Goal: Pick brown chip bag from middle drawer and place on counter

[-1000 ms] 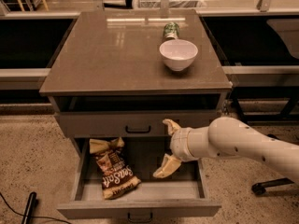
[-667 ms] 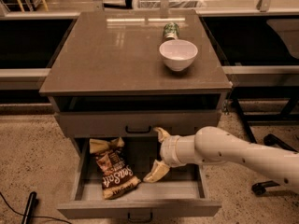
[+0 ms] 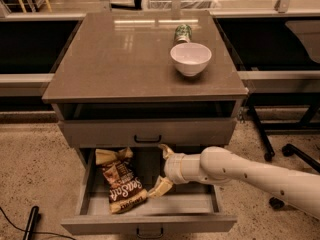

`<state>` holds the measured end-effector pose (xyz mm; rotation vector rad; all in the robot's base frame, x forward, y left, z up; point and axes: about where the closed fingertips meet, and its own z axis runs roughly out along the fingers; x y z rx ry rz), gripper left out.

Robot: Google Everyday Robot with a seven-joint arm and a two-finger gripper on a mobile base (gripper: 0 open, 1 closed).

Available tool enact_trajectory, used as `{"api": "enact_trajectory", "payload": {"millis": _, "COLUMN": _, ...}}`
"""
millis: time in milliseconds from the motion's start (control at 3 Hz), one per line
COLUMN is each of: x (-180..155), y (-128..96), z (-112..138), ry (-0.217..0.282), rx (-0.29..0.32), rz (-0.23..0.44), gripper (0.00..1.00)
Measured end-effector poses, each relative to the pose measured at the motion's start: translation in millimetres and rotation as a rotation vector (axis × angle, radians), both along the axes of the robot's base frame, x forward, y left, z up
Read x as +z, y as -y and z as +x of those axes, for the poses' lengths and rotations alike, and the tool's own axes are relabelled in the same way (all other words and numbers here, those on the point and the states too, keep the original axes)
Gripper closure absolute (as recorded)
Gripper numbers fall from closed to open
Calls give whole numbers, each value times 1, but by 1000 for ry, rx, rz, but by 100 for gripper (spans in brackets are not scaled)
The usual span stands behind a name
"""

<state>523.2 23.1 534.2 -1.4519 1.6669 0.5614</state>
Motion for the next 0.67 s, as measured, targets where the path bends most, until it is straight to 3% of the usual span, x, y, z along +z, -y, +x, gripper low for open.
{"api": "enact_trajectory", "payload": {"millis": 667, "x": -20, "y": -2, "z": 3, "ry": 8, "rx": -26, "rz": 30, "gripper": 0}}
